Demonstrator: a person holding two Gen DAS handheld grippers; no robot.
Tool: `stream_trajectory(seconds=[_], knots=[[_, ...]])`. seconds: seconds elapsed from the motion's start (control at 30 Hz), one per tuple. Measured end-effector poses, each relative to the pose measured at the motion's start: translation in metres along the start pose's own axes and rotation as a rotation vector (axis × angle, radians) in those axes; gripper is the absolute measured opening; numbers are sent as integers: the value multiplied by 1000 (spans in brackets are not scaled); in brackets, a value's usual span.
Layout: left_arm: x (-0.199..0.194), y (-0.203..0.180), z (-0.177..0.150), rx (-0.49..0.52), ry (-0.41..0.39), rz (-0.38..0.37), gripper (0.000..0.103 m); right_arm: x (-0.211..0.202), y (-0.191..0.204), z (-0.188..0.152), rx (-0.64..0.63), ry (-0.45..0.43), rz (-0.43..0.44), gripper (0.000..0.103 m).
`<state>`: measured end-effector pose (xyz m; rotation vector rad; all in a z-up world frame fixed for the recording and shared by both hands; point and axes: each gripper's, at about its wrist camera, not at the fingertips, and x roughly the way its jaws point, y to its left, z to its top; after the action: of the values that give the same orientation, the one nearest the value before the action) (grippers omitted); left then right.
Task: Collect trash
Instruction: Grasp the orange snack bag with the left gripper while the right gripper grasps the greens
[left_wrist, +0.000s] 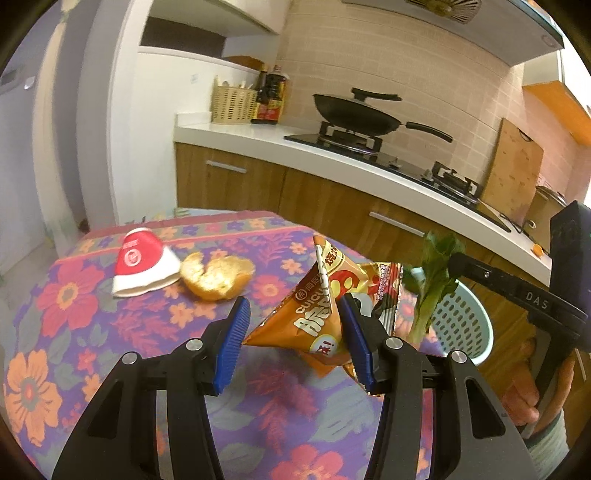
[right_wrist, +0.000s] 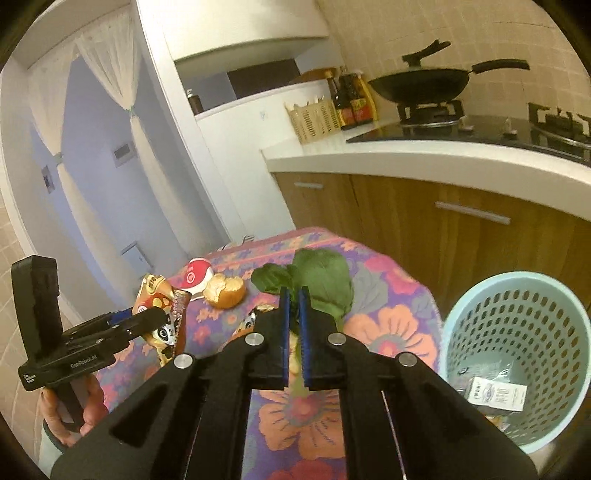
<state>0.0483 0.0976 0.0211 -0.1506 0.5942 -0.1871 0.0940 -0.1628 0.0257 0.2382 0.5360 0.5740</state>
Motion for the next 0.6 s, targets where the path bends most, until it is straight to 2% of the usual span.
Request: stream_trajectory(seconds=[0.23,0.3,0.33,0.4,0.43,0.47,0.5,0.6], knots=[[25,-49,14,61,14,-67,48,-37,-34,9,30,-67,-52,1],[36,-66,16,86,24,-74,48,-33,-47,8,54,-28,-16,1],[40,-72,16,92,25,-80,48,-28,-53,6,69,10,-29,2],[42,-79,14,98,23,-84,48,-15,-58,-3,75,84,-50,13],[43,-81,12,95,25,-86,48,-8,-60,-9,87,115,-42,36],[44,-81,11,91,28,-86,48,-2,-61,-16,101,130,-44,66],[44,-79,10,87,31,-83,48,2,-59,-22,102,128,-53,70],[44,-72,7,75,36,-66,48,17,-48,-33,75,150,-63,70]])
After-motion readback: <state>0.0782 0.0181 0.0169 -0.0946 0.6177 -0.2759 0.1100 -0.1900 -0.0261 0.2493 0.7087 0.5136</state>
